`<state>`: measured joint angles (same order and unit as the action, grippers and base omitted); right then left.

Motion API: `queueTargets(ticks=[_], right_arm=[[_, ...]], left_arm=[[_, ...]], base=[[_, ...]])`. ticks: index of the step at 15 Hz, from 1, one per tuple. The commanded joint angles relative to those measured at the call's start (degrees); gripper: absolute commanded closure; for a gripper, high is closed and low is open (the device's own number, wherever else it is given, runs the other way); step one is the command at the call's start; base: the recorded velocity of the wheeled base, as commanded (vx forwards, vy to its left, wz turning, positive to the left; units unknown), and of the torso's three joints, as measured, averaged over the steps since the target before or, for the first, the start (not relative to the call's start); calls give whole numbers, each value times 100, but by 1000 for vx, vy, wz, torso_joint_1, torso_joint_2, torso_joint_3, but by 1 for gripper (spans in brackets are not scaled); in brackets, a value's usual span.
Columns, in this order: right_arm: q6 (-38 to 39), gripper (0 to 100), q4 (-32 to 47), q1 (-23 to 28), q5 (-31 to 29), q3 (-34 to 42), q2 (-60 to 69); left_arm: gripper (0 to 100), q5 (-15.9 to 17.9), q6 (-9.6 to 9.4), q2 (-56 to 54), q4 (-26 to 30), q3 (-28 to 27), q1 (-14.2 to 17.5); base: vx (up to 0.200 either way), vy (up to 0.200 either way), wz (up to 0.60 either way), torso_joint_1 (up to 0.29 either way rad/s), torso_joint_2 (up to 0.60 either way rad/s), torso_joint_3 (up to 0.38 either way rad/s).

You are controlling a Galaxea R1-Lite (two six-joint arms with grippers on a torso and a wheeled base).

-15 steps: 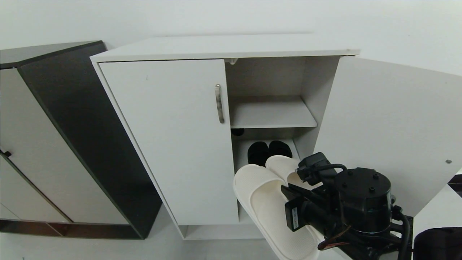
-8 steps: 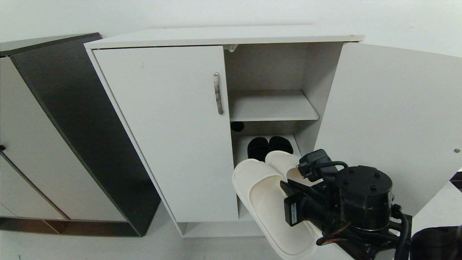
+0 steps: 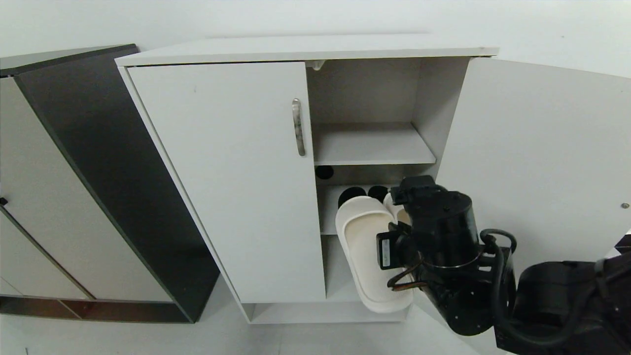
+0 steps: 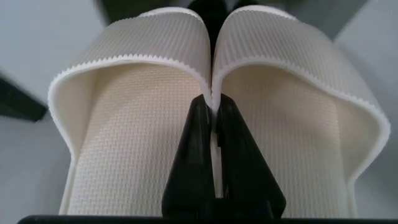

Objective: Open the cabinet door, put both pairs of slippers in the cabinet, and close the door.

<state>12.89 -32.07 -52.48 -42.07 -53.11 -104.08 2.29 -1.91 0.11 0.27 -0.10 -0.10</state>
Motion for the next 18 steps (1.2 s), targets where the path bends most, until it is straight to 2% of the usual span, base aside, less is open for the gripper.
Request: queueTargets(ticks=[1,4,12,18], right_arm=[[109,100,562,-219,-258,-630,503],[100,100,1195,-228,-275,-1228,670],[126,100,1239,-175,-425,-1781,125],[126,100,1300,-122,-425,-1808,2]], left_arm=[[100,-1,-2,-2,0,1,1],[100,-1,-2,-2,0,1,1],[100,-1,-2,-2,0,1,1],[100,8,-11,7,0,1,1]], base=[[0,0,0,0,0,0],[0,0,0,0,0,0],[0,0,0,0,0,0],[0,0,0,0,0,0]])
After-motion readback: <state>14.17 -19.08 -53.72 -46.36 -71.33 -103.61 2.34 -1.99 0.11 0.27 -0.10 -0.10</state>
